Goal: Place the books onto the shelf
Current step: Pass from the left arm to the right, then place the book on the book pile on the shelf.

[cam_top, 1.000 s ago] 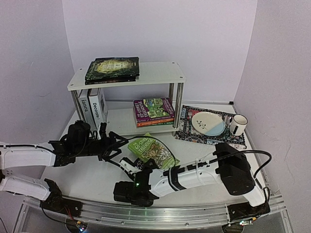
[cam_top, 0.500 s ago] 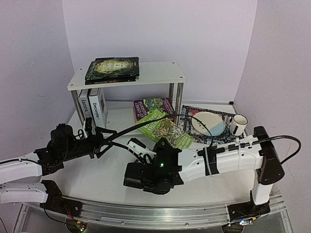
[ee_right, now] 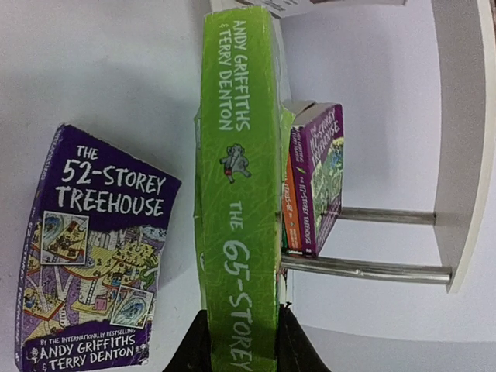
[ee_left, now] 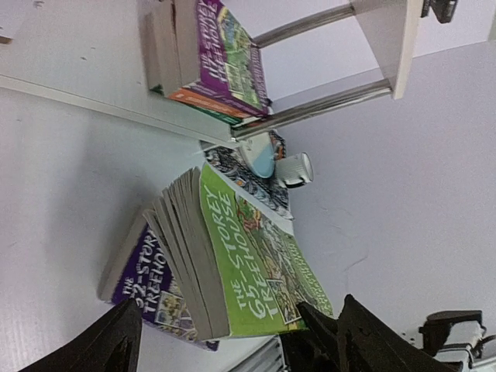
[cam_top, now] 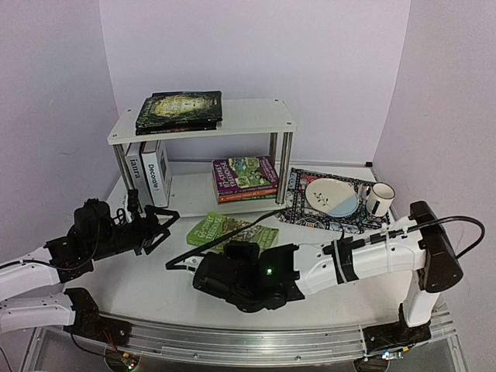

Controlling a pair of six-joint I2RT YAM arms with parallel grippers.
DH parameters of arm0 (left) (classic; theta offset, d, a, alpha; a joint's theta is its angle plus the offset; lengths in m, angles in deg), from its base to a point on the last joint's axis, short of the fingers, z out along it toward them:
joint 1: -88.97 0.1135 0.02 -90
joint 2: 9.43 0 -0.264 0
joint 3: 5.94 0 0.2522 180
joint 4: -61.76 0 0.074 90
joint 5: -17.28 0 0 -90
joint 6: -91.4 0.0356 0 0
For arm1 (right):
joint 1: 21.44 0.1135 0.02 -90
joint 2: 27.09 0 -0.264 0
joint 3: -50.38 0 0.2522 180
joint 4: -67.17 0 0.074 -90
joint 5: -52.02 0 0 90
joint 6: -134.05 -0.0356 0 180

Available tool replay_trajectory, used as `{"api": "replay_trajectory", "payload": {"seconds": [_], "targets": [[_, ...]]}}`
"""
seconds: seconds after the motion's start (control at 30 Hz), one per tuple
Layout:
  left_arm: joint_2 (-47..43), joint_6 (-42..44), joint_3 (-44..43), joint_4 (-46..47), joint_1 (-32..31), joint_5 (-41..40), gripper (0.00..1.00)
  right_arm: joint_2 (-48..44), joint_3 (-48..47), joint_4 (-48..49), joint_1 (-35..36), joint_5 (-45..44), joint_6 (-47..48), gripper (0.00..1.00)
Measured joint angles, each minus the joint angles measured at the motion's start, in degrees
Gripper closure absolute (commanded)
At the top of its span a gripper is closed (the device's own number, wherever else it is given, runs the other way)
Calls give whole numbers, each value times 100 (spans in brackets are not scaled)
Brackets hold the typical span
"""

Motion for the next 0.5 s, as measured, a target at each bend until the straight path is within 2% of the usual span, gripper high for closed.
{"api": "replay_trajectory", "payload": {"seconds": [0.07,0.2,0.33,0.5], "targets": [[-160,135,-158,-494,2,-216,11,-21,372,662,-22,157,689,100],[-761,371,-521,-1370,2,-772,11,-157,721,1256,-239,743,1557,100],[-1276,523,-740,-1905,2,-1243,11,-449,767,1687,-656,1382,2250,100],[-1427,616,-842,-2336,4,-1576,11,-814,867,2464,-1126,1844,3225,100]]}}
